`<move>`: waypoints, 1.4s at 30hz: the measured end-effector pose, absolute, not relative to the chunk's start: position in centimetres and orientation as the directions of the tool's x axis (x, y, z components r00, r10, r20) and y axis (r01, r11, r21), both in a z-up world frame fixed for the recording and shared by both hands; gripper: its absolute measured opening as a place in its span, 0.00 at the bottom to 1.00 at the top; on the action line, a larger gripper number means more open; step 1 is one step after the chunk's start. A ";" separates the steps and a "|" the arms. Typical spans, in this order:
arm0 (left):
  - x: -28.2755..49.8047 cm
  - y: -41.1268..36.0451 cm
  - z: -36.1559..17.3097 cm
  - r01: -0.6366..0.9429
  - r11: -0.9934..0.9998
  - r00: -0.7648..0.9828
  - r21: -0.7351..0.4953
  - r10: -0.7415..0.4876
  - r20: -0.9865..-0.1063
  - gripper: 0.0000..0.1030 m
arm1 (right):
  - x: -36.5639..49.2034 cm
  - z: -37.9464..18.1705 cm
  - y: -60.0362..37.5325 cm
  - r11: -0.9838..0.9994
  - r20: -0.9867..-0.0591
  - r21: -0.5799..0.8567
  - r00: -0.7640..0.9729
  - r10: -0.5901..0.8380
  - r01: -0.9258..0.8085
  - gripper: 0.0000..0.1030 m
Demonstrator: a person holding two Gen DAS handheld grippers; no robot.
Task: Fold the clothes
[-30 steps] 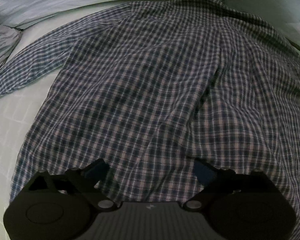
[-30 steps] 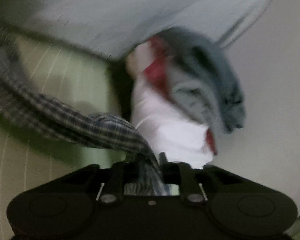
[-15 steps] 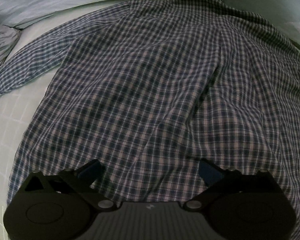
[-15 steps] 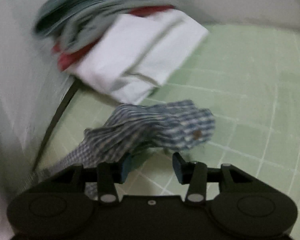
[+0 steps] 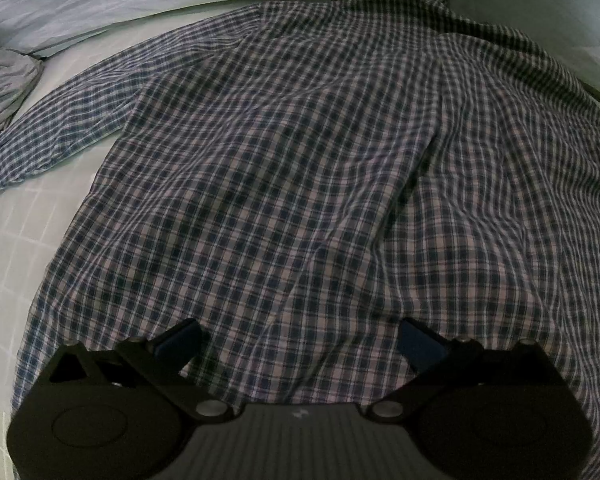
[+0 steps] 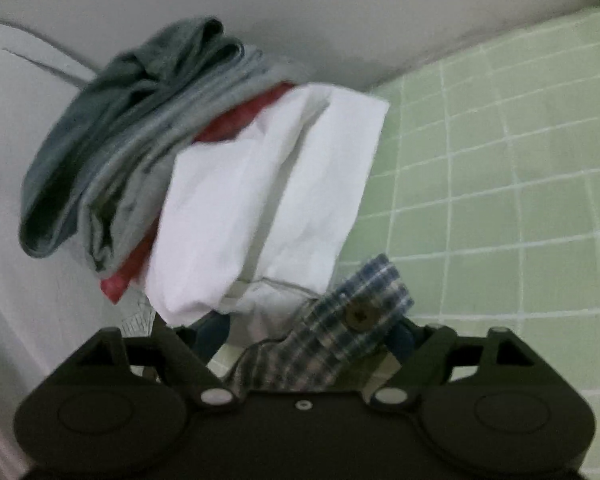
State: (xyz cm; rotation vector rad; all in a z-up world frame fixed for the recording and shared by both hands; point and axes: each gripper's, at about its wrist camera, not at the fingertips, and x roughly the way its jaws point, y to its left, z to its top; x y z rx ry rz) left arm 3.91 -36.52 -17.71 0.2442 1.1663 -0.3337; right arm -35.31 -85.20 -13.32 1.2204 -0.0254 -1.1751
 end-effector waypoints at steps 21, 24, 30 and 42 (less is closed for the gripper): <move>4.1 -36.3 -18.0 0.385 0.923 0.355 0.015 -0.133 -0.925 1.00 | -35.9 -10.3 -80.6 -0.092 -0.731 0.282 0.152 -0.666 0.955 0.69; 4.0 -36.4 -18.1 0.383 0.923 0.356 0.015 -0.133 -0.925 1.00 | -34.3 -10.8 -81.0 0.012 -0.729 0.192 0.151 -0.668 0.981 0.75; 3.9 -36.5 -18.3 0.382 0.924 0.360 0.016 -0.132 -0.924 1.00 | -33.0 -12.3 -82.8 0.043 -0.761 0.094 0.099 -0.641 0.995 0.60; 3.5 -36.3 -18.4 0.385 0.923 0.368 0.016 -0.137 -0.920 1.00 | -32.1 -11.7 -85.7 0.072 -0.734 -0.122 -0.041 -0.678 0.990 0.63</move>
